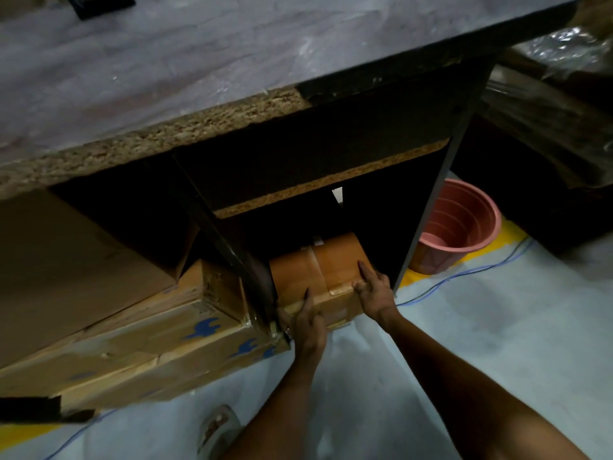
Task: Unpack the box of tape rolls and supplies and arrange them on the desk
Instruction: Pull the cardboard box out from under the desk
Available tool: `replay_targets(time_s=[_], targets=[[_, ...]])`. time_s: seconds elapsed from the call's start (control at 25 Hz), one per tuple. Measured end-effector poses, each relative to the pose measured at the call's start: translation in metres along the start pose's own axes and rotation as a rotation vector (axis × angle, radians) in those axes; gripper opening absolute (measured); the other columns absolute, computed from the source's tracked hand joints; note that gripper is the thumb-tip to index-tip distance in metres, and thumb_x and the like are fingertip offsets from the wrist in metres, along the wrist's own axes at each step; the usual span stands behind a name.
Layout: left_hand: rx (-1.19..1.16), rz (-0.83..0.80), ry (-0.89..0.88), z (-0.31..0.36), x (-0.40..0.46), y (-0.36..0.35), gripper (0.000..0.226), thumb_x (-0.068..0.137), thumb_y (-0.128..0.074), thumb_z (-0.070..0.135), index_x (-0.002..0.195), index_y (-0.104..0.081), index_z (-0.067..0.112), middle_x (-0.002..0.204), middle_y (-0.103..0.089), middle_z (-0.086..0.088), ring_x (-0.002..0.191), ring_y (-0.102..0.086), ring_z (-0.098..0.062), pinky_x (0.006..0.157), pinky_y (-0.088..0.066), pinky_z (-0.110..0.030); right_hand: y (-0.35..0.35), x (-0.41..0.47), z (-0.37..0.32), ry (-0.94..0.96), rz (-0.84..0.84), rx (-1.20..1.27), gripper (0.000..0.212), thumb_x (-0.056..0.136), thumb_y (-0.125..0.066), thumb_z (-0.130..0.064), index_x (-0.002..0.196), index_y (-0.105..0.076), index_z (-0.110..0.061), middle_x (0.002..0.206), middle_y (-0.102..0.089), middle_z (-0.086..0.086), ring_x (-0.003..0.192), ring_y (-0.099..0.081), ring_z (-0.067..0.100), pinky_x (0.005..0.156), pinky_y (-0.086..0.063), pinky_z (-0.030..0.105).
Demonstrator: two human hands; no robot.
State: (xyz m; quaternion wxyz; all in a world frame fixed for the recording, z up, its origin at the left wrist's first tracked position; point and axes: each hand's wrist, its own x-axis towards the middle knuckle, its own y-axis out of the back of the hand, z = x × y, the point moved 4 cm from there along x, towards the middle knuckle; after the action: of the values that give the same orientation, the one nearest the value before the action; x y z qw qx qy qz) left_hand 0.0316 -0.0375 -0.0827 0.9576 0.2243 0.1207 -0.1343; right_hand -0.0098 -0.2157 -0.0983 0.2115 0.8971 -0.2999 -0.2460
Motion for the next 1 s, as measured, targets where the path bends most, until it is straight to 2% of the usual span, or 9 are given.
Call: replay_targets(time_s=[0.12, 0.24, 0.36, 0.48, 0.56, 0.68, 0.76, 0.84, 1.0], targets=[[0.104, -0.059, -0.091, -0.019, -0.015, 0.002, 0.063, 0.076, -0.049, 0.039, 0.138, -0.054, 0.032, 0.160, 0.009, -0.007, 0.147, -0.015, -0.038, 0.118, -0.029, -0.052, -0.001, -0.021, 0.017, 0.008, -0.003, -0.001, 0.056, 0.098, -0.055, -0.029, 0.150, -0.034, -0.031, 0.144, -0.033, 0.020, 0.130, -0.041, 0.038, 0.112, -0.032, 0.036], [0.107, -0.077, 0.005, -0.023, -0.046, 0.002, 0.071, 0.069, -0.053, 0.047, 0.139, -0.055, 0.033, 0.160, 0.012, 0.000, 0.148, -0.010, -0.034, 0.119, -0.028, -0.051, 0.002, -0.052, 0.032, -0.018, 0.025, 0.027, 0.056, 0.097, -0.057, -0.030, 0.149, -0.036, -0.032, 0.145, -0.033, 0.018, 0.131, -0.041, 0.036, 0.114, -0.033, 0.040], [0.119, 0.001, 0.043, -0.028, -0.077, 0.007, 0.073, 0.063, -0.050, 0.059, 0.131, -0.061, 0.038, 0.158, 0.006, 0.011, 0.143, -0.013, -0.034, 0.111, -0.038, -0.056, 0.002, -0.087, 0.043, -0.033, 0.049, 0.046, 0.056, 0.098, -0.055, -0.029, 0.150, -0.036, -0.031, 0.144, -0.035, 0.015, 0.130, -0.042, 0.035, 0.113, -0.033, 0.043], [0.166, 0.018, 0.036, -0.040, -0.103, 0.009, 0.072, 0.066, -0.044, 0.070, 0.129, -0.060, 0.041, 0.159, -0.001, 0.004, 0.140, -0.017, -0.033, 0.111, -0.036, -0.054, 0.006, -0.116, 0.056, -0.066, 0.103, 0.055, 0.056, 0.094, -0.056, -0.028, 0.147, -0.038, -0.035, 0.134, -0.039, 0.012, 0.122, -0.048, 0.035, 0.108, -0.040, 0.045], [0.212, -0.007, 0.063, -0.044, -0.113, 0.012, 0.057, 0.076, -0.053, 0.061, 0.129, -0.056, 0.043, 0.157, -0.008, -0.003, 0.138, -0.022, -0.034, 0.110, -0.033, -0.052, 0.006, -0.128, 0.061, -0.075, 0.129, 0.016, 0.054, 0.091, -0.058, -0.033, 0.141, -0.038, -0.038, 0.127, -0.042, 0.012, 0.116, -0.051, 0.037, 0.103, -0.045, 0.047], [0.389, 0.003, 0.161, -0.041, -0.094, 0.018, 0.045, 0.093, -0.052, 0.043, 0.136, -0.039, 0.047, 0.149, -0.020, -0.013, 0.126, -0.038, -0.036, 0.106, -0.036, -0.052, 0.013, -0.111, 0.054, -0.126, 0.112, -0.177, 0.050, 0.089, -0.053, -0.059, 0.131, -0.036, -0.037, 0.121, -0.048, 0.014, 0.108, -0.056, 0.037, 0.095, -0.049, 0.048], [0.382, -0.012, 0.143, -0.040, -0.068, 0.025, 0.048, 0.094, -0.049, 0.047, 0.140, -0.033, 0.047, 0.148, -0.027, -0.014, 0.124, -0.043, -0.036, 0.103, -0.041, -0.053, 0.016, -0.089, 0.047, -0.111, 0.038, -0.270, 0.058, 0.085, -0.052, -0.067, 0.130, -0.032, -0.038, 0.123, -0.049, 0.016, 0.107, -0.057, 0.038, 0.093, -0.050, 0.048], [0.345, -0.098, 0.029, -0.044, -0.039, 0.026, 0.059, 0.089, -0.047, 0.055, 0.144, -0.024, 0.052, 0.154, -0.026, -0.011, 0.130, -0.043, -0.035, 0.102, -0.045, -0.054, 0.012, -0.070, 0.039, -0.061, -0.080, -0.273, 0.069, 0.085, -0.056, -0.064, 0.142, -0.024, -0.041, 0.137, -0.041, 0.019, 0.118, -0.051, 0.040, 0.100, -0.047, 0.049], [0.381, -0.236, 0.018, -0.048, -0.017, 0.018, 0.072, 0.089, -0.055, 0.044, 0.148, -0.015, 0.055, 0.159, -0.013, -0.014, 0.140, -0.030, -0.040, 0.109, -0.039, -0.051, 0.002, -0.062, 0.038, -0.038, -0.163, -0.358, 0.081, 0.089, -0.050, -0.065, 0.151, -0.001, -0.048, 0.156, -0.017, 0.015, 0.132, -0.041, 0.041, 0.106, -0.043, 0.051]])
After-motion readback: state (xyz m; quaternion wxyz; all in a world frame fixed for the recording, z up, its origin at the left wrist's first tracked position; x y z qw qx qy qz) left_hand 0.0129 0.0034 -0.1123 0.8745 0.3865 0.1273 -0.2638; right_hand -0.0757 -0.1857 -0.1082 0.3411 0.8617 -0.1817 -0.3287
